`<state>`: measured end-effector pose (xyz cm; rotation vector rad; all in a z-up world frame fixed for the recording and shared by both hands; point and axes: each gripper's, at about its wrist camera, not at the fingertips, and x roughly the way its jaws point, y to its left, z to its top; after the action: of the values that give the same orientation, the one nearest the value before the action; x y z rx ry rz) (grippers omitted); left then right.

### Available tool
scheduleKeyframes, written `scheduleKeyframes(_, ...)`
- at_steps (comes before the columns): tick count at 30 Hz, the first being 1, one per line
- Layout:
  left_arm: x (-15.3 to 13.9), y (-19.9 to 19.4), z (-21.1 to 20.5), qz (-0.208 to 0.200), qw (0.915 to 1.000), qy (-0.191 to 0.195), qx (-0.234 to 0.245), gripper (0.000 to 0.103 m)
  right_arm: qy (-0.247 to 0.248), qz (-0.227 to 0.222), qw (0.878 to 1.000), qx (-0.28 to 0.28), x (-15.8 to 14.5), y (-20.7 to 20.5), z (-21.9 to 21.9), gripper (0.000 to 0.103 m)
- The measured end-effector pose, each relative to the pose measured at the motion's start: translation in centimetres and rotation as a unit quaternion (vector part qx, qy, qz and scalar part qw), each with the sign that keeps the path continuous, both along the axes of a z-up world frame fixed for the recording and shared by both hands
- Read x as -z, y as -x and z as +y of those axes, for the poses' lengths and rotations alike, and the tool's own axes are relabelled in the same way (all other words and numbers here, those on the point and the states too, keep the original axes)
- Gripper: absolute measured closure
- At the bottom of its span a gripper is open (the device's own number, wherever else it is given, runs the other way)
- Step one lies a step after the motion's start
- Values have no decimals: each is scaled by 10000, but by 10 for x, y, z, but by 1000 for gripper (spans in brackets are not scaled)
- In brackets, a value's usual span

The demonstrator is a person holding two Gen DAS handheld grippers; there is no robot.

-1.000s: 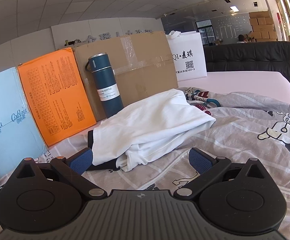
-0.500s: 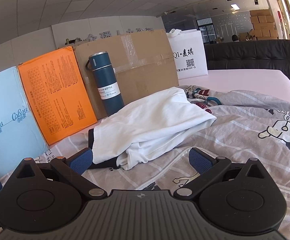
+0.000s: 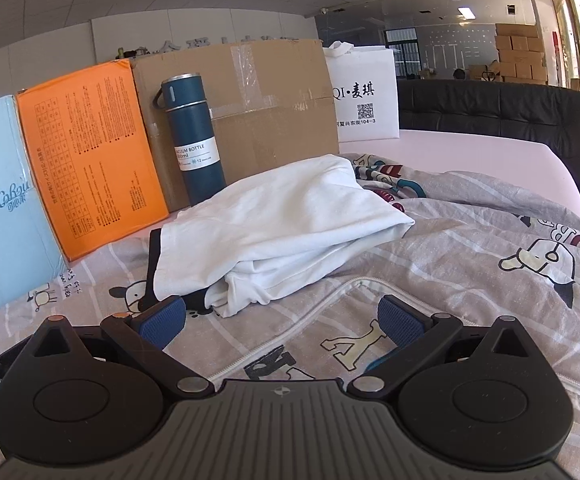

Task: Fold clothes

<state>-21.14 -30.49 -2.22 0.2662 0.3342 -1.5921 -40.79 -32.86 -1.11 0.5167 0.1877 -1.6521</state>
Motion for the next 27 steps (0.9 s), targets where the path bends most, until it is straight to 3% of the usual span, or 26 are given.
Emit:
scheduleKeyframes(7, 11, 13, -20, -472, 9962, -717, -170, 0, -622, 380, 9969, 282, 11, 2, -5, 0)
scheduleKeyframes(14, 22, 10, -33, -501, 9905, -1248, -272, 0, -957, 731, 9925, 223, 19, -6, -12, 0)
scheduleKeyframes(27, 27, 6, -41, -347, 9873, -1535, -200, 0, -1221, 695, 9894, 379, 28, -4, -22, 0)
